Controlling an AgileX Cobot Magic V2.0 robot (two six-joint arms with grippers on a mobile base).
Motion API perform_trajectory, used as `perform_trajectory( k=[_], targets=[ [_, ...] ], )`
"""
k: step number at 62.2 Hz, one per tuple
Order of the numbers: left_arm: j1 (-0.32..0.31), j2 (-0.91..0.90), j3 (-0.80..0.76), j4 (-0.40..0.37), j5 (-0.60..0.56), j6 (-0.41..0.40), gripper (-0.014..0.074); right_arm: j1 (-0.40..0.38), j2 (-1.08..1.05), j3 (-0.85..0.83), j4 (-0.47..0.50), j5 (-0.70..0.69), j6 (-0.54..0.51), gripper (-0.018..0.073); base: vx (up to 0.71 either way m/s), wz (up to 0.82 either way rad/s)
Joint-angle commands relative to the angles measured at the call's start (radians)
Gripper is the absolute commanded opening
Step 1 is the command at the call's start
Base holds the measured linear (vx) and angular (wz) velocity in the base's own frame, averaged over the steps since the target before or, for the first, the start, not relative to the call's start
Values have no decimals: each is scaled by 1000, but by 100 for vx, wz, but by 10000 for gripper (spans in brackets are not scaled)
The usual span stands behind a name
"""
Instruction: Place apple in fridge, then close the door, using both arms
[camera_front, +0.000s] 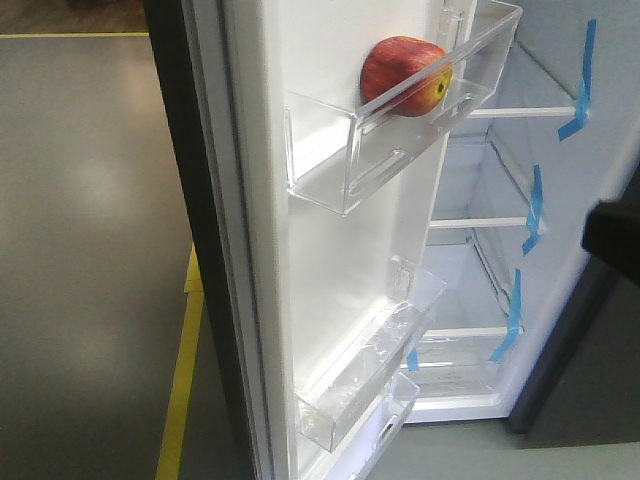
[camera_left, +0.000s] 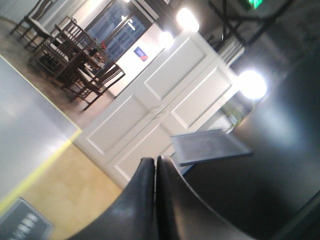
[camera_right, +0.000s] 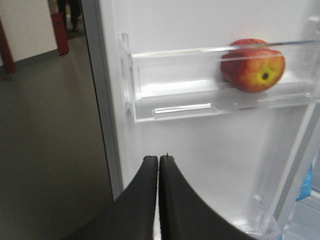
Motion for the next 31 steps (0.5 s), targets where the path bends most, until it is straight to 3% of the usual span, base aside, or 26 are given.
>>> perform_trajectory(
  k=[1,13,23,27,31],
  targets=[
    [-2,-16,21,-81,-90,-119,-6,-2,-107,104,40,-136,29,-5,0,0],
    [-2,-16,21,-166,-97,-281,-6,-2,-247,214,38,-135,95,-5,0,0],
    [-2,-16,19,-164,-116,-301,-6,-2,-287,224,30,-172,110,-5,0,0],
    [-2,-16,16,-164,-121,-363,-6,-2,-292,224,37,-206,110,-5,0,0],
    [-2,-16,4,-162,-118,-476,-6,-2,-292,222,43,-253,109,-5,0,0]
  ],
)
